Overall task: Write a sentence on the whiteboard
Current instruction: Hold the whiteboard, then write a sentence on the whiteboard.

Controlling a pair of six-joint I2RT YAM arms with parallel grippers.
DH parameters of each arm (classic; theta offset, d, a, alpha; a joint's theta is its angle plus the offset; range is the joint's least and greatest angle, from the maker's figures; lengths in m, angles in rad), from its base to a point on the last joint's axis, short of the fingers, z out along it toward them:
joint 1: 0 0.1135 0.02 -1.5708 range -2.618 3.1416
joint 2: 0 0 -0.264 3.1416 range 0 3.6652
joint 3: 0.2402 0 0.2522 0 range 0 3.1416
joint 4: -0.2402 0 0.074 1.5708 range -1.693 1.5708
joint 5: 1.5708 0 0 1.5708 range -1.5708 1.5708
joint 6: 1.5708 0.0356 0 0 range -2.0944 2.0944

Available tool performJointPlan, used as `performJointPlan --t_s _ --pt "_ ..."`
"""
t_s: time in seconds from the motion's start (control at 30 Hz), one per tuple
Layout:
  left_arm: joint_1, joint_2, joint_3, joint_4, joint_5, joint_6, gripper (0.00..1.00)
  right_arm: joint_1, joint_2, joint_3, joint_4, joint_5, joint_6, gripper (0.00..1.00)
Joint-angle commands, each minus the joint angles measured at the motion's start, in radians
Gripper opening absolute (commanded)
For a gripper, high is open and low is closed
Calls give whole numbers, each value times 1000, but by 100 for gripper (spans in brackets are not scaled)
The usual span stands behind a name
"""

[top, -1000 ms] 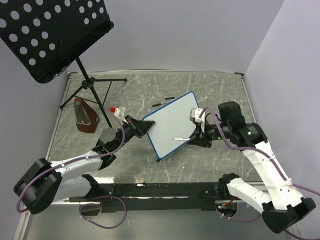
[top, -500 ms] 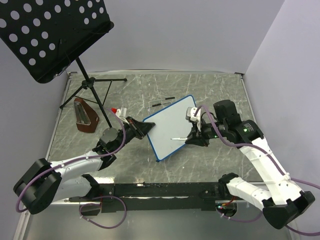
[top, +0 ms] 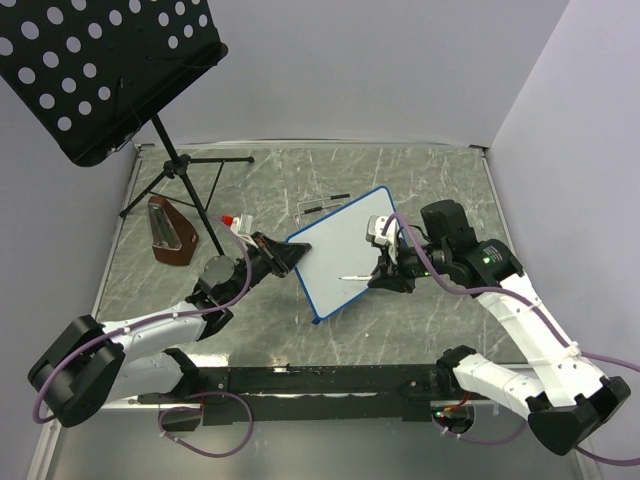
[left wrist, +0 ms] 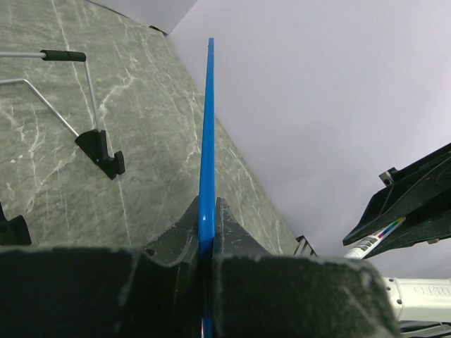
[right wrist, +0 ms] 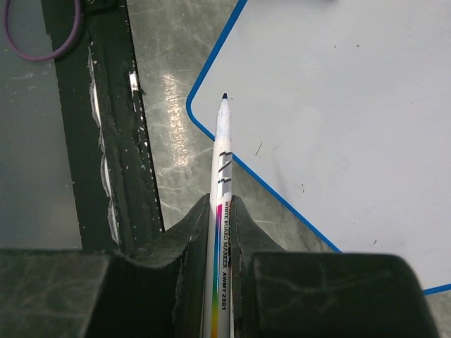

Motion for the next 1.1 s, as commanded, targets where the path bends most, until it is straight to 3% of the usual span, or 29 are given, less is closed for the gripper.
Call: performJointPlan --t_s 0.0,1.07 --pt "-8 -20 23 180 5 -15 2 20 5 48 45 16 23 0" --pt "-8 -14 29 200 -4 -22 1 78 58 91 110 56 51 0"
